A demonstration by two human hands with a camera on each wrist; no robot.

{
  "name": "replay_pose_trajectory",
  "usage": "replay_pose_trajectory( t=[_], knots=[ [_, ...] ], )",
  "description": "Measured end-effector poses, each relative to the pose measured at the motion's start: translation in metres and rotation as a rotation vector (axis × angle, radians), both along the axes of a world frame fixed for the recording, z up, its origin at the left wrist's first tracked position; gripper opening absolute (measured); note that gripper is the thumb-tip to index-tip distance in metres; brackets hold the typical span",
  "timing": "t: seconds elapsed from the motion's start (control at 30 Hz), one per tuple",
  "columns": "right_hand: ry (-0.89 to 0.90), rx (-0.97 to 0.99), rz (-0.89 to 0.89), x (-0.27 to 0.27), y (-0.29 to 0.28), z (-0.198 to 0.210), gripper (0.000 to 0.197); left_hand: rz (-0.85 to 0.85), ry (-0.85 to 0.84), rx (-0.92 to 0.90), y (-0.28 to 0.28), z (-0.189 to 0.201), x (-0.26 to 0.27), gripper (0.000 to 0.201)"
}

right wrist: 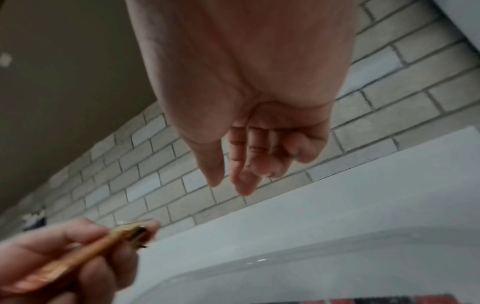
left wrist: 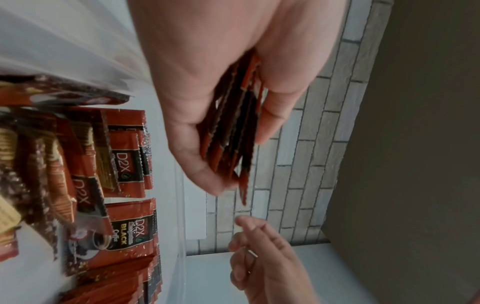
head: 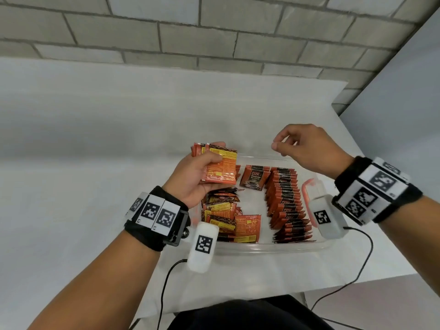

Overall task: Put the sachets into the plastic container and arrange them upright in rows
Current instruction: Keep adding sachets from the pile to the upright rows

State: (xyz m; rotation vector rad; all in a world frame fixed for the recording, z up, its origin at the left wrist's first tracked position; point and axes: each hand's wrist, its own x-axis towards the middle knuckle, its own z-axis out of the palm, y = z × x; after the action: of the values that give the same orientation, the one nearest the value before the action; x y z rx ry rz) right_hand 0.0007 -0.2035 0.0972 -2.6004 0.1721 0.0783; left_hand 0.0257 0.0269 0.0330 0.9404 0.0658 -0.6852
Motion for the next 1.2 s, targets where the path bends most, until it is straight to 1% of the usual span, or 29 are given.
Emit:
replay_pose_trajectory(
  t=[0.07,0.13,0.23,0.33,0.47,0.5,0.57,0.63,0.67,0.77,0.87,0.93,1.0,1.07,1.13,1.2],
  knots=[
    [0.046,0.182,0.031,-0.013,0.009,0.007,0.016,-0.053,-0.043,0.021,-0.004,0.004,-0.001,0.029],
    [0.098,0.313,0.086,-0.023,0.022,0.008,0.022,-0.099,-0.081,0.026,-0.010,0.009,-0.002,0.032],
    [0.100,0.432,0.136,-0.028,0.036,0.003,0.025,-0.171,-0.165,0.076,-0.018,0.015,-0.005,0.040],
    [-0.028,0.426,0.106,-0.026,0.036,0.000,0.019,-0.185,-0.189,0.114,-0.023,0.017,-0.008,0.036],
    [-0.298,0.398,0.008,-0.029,0.027,0.000,0.021,-0.095,-0.109,0.100,-0.027,0.016,-0.008,0.054],
    [-0.354,0.361,0.020,-0.031,0.027,-0.001,0.021,-0.080,-0.094,0.083,-0.027,0.015,-0.008,0.054],
    [-0.408,0.244,0.116,-0.037,0.030,-0.004,0.021,-0.089,-0.088,0.032,-0.030,0.016,-0.010,0.045],
    [-0.366,0.150,0.235,-0.041,0.033,-0.011,0.017,-0.087,-0.085,-0.029,-0.033,0.019,-0.012,0.030],
    [-0.324,0.116,0.279,-0.041,0.034,-0.014,0.016,-0.074,-0.086,-0.043,-0.034,0.019,-0.011,0.027],
    [-0.253,0.049,0.348,-0.042,0.030,-0.011,0.020,-0.051,-0.141,-0.011,-0.036,0.019,-0.010,0.037],
    [-0.322,0.076,0.288,-0.039,0.024,-0.002,0.023,-0.071,-0.163,0.033,-0.036,0.020,-0.010,0.036],
    [-0.316,0.017,0.243,-0.034,0.023,0.001,0.029,-0.089,-0.179,0.058,-0.037,0.020,-0.011,0.034],
    [-0.231,0.002,0.227,-0.027,0.023,0.003,0.032,-0.105,-0.198,0.084,-0.038,0.020,-0.013,0.032],
    [-0.139,0.053,0.210,-0.022,0.021,0.008,0.027,-0.101,-0.220,0.111,-0.038,0.021,-0.013,0.029],
    [-0.062,0.111,0.209,-0.018,0.015,0.014,0.016,-0.041,-0.217,0.132,-0.035,0.023,-0.011,0.025],
    [0.013,0.103,0.220,-0.014,0.007,0.017,0.010,0.067,-0.167,0.139,-0.028,0.024,-0.004,0.019]
  ],
)
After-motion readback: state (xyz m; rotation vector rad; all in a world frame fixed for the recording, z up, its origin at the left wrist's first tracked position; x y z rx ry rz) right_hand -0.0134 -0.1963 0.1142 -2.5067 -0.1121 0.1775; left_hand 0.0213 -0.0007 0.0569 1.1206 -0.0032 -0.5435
